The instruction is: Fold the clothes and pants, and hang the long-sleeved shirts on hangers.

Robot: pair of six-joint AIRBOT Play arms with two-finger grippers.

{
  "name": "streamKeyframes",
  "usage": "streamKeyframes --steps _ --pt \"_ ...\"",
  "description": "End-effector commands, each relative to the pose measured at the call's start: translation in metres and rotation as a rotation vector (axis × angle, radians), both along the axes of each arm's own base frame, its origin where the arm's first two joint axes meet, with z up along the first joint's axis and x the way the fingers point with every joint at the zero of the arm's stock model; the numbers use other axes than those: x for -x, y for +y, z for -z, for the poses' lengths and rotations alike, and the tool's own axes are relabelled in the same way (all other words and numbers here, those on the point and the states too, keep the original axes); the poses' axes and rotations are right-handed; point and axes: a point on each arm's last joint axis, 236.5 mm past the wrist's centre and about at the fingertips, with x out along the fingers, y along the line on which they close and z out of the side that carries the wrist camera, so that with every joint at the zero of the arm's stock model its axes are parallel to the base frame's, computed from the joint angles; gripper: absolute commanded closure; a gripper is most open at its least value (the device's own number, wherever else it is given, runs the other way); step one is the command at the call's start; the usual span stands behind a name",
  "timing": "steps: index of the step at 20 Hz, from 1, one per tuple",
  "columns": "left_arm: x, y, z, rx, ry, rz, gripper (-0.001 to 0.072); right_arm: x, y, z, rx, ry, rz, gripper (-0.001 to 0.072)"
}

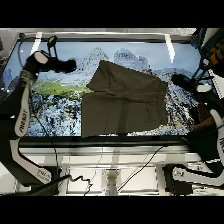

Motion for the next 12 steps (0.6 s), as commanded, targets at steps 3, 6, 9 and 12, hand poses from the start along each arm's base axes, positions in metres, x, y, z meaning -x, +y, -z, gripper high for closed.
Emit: streamKeyframes --steps 3,6,9,12 --pt "0.082 0.051 -0.009 -0.047 0.160 0.074 0.0703 0.107 -0.012 0.008 -0.187 0.288 -0.175 0.0692" --pt "0.127 0.054 -0.011 -0.068 0.104 0.027 0.0702 0.180 -0.005 0.026 -0.273 0.528 -0.290 0.0692" --pt "0.191 0.047 0.017 -0.046 0.117 -0.037 0.0701 0.224 0.002 0.051 -0.349 0.677 -0.296 0.0410" --pt "0.249 0.026 0.050 0.040 0.209 -0.050 0.0136 0.236 0.012 0.080 -0.396 0.714 -0.241 0.0260"
